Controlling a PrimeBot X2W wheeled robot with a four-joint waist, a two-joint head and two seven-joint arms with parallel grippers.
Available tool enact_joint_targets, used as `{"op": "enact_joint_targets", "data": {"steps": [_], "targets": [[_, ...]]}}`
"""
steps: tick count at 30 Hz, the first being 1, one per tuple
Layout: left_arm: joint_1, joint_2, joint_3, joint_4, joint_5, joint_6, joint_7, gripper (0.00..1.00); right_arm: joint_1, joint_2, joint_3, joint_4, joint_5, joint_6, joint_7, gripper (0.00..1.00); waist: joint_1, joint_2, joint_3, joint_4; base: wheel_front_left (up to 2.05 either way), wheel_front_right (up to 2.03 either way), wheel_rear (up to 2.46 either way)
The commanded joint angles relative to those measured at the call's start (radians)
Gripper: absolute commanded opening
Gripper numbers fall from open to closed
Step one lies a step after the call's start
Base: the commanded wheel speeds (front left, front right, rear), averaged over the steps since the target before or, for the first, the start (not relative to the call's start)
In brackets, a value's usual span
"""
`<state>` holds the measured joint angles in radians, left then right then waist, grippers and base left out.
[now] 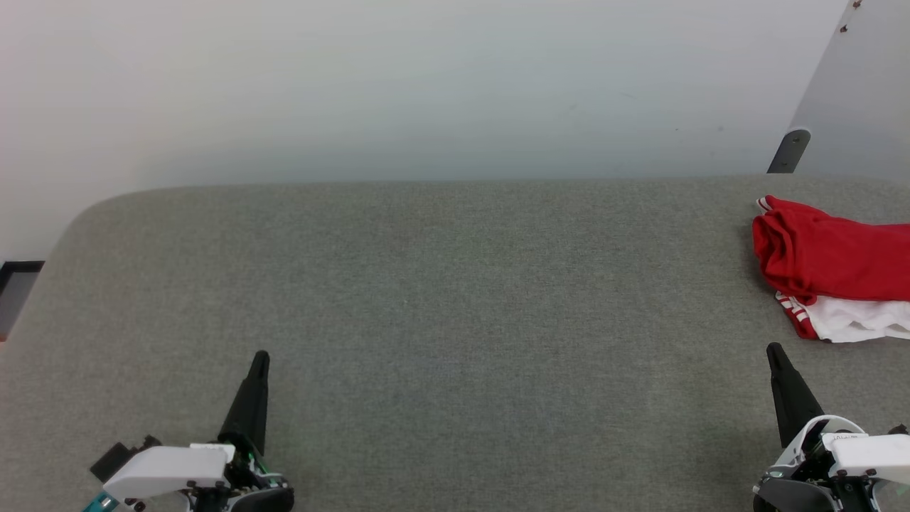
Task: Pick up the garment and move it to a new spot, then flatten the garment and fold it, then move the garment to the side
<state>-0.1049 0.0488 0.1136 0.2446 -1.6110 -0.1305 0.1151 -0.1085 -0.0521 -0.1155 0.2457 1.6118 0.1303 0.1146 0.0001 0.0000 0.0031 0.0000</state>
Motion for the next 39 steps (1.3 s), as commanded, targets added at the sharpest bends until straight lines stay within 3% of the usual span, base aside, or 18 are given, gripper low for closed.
{"op": "enact_joint_targets", "data": {"steps": [1,39], "targets": [[-0.009,0.000,0.003,0.001,-0.003,0.000,0.002,0.00,-0.003,0.004,0.003,0.000,0.002,0.001,0.003,0.00,-0.0001,0.0000,0.000,0.000,0.00,0.00,0.00],[-0.009,0.000,0.002,0.001,-0.003,0.000,0.002,0.00,-0.003,0.004,0.003,0.000,0.002,0.001,0.003,0.00,-0.0001,0.0000,0.000,0.000,0.00,0.00,0.00]]}}
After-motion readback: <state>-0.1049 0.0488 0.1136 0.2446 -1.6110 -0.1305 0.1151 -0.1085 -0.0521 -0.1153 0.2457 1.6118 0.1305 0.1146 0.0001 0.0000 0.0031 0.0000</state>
